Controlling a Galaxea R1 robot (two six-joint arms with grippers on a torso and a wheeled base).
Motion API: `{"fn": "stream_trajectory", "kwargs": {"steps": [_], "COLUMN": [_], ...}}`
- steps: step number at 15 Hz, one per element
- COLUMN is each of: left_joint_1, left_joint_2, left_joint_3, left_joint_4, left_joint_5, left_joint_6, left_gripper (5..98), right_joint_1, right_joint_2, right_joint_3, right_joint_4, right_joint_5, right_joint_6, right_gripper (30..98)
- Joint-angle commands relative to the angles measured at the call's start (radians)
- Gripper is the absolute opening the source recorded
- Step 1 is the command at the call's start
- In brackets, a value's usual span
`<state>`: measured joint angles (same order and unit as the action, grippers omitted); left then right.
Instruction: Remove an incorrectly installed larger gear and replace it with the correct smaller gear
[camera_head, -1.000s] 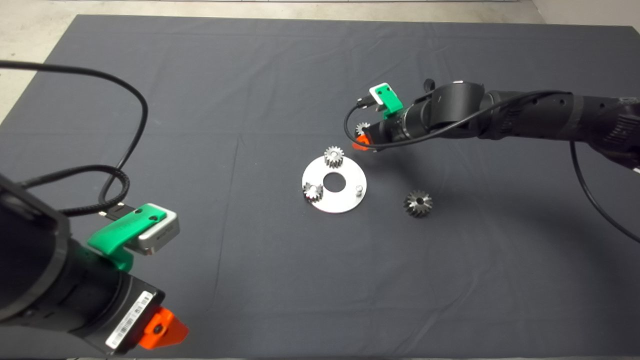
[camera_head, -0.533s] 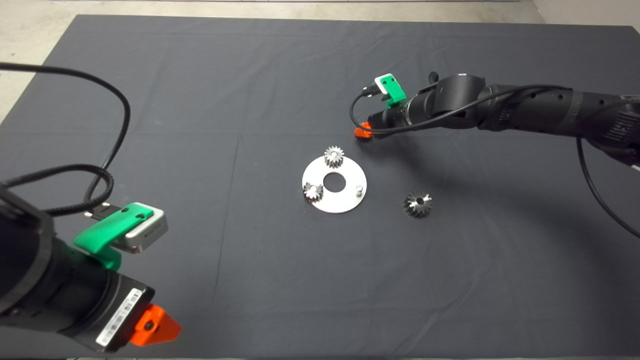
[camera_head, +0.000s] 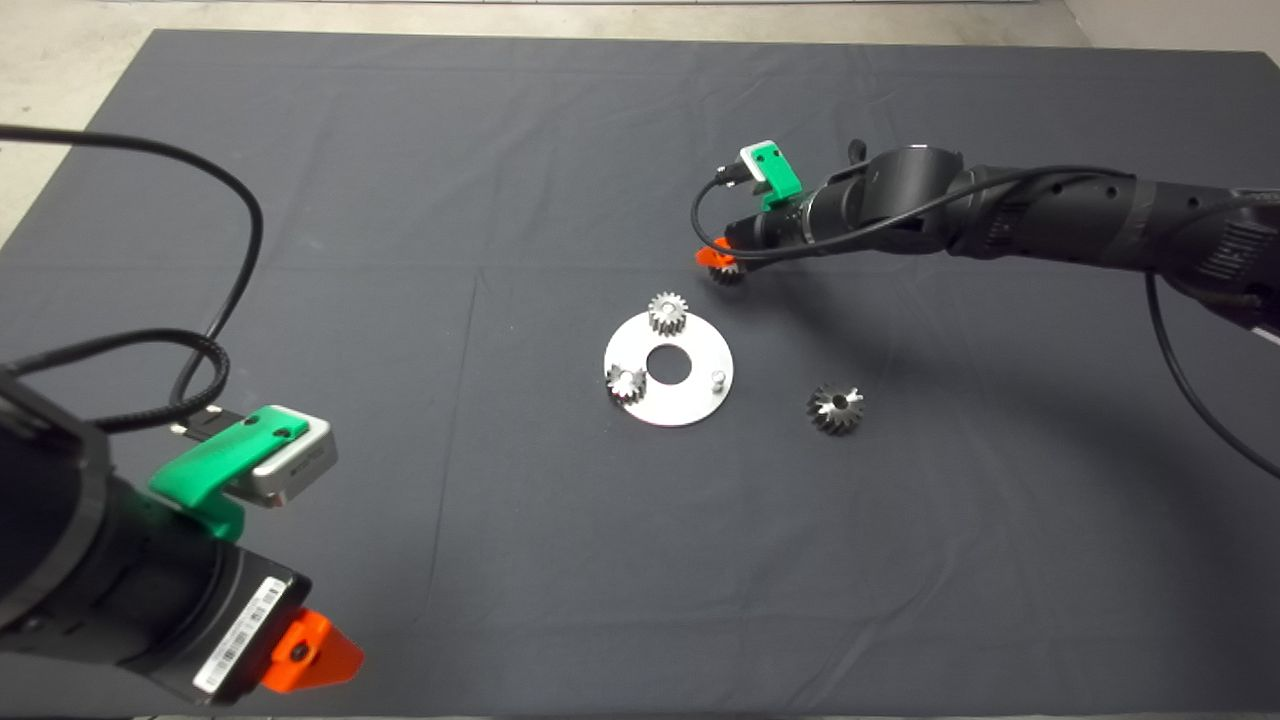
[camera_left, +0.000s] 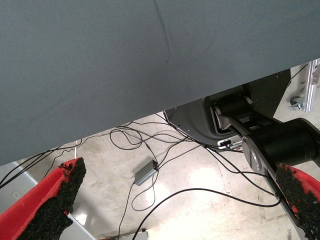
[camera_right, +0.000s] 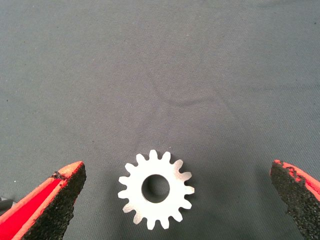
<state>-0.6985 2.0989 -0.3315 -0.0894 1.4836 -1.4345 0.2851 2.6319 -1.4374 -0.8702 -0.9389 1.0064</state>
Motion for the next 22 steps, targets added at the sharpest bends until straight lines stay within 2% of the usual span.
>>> {"fn": "stream_trajectory", "kwargs": {"steps": [1,12,15,22], "left_joint_1": [-0.012,-0.012,-0.012,-0.012], "left_joint_2": [-0.007,-0.007,-0.006,-0.004], "left_joint_3": [0.011,0.011,0.011,0.010], "left_joint_4": [-0.010,-0.010,-0.010,-0.010], "left_joint_5": [0.001,0.000,-0.002,-0.002], "left_joint_6": [-0.001,-0.001,-0.001,-0.003], "left_gripper": [97.7,97.7,97.7,97.7], "right_joint_1": [0.019,0.003,-0.010,-0.010], "right_joint_2": [0.006,0.006,0.007,0.010], "right_joint_3": [0.005,0.010,0.011,0.010], "right_joint_4": [-0.007,-0.007,-0.004,-0.006], "right_joint_5": [0.005,-0.003,-0.004,-0.007], "right_joint_6": [-0.041,-0.060,-0.110,-0.149], "right_gripper": [97.8,97.8,97.8,94.8]}}
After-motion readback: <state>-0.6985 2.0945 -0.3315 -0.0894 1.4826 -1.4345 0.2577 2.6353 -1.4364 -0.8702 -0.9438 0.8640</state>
